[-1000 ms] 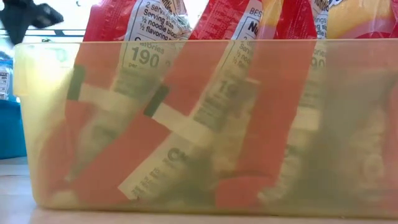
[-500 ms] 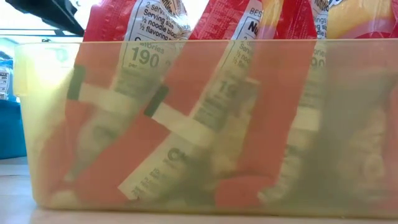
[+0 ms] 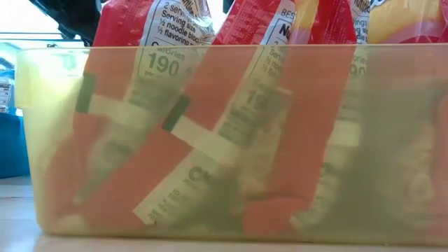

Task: Sort Maruchan noodles
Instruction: Put the bottom right noodle pack into the blue bin

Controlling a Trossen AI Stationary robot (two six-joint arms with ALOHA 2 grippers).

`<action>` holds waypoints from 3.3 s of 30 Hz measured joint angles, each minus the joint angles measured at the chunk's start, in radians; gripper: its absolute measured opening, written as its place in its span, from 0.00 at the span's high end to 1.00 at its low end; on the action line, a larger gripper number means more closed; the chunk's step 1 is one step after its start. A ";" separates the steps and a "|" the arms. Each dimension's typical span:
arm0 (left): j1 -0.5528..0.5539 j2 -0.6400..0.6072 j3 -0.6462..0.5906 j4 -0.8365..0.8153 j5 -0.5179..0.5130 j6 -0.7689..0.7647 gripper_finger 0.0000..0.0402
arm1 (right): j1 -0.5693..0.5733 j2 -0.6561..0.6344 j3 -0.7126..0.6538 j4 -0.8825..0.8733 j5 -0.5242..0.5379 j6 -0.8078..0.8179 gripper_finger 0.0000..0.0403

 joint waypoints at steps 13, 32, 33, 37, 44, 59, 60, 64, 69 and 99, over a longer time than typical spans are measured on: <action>0.179 0.481 0.239 -0.280 0.050 -0.403 0.44 | 0.022 -0.006 -0.002 -0.155 0.071 0.101 0.53; 0.134 0.770 0.385 -0.451 0.108 -0.895 0.49 | 0.128 -0.007 -0.057 -0.454 0.243 0.120 0.53; 0.136 0.781 0.384 -0.449 0.114 -0.900 0.49 | 0.133 -0.007 -0.064 -0.447 0.243 0.127 0.53; 0.151 0.830 0.385 -0.411 0.106 -0.860 0.49 | 0.149 -0.007 -0.080 -0.443 0.243 0.158 0.53; 0.177 0.868 0.388 -0.238 0.049 -0.649 0.59 | 0.173 -0.007 -0.080 -0.445 0.243 0.169 0.53; 0.198 0.813 0.379 -0.142 0.080 -0.213 0.99 | 0.183 -0.041 -0.080 -0.539 0.279 0.204 0.53; 0.194 0.786 0.379 -0.154 0.084 -0.185 0.99 | 0.187 -0.049 -0.080 -0.548 0.287 0.217 0.53; 0.177 0.648 0.380 -0.248 0.105 -0.095 0.99 | 0.205 -0.084 -0.080 -0.553 0.327 0.257 0.53; 0.146 0.457 0.380 -0.361 0.177 0.041 1.00 | 0.218 -0.099 -0.080 -0.529 0.343 0.275 0.53; -0.152 -0.223 -0.006 -0.431 0.465 0.007 1.00 | 0.223 -0.095 -0.080 -0.420 0.321 0.463 0.53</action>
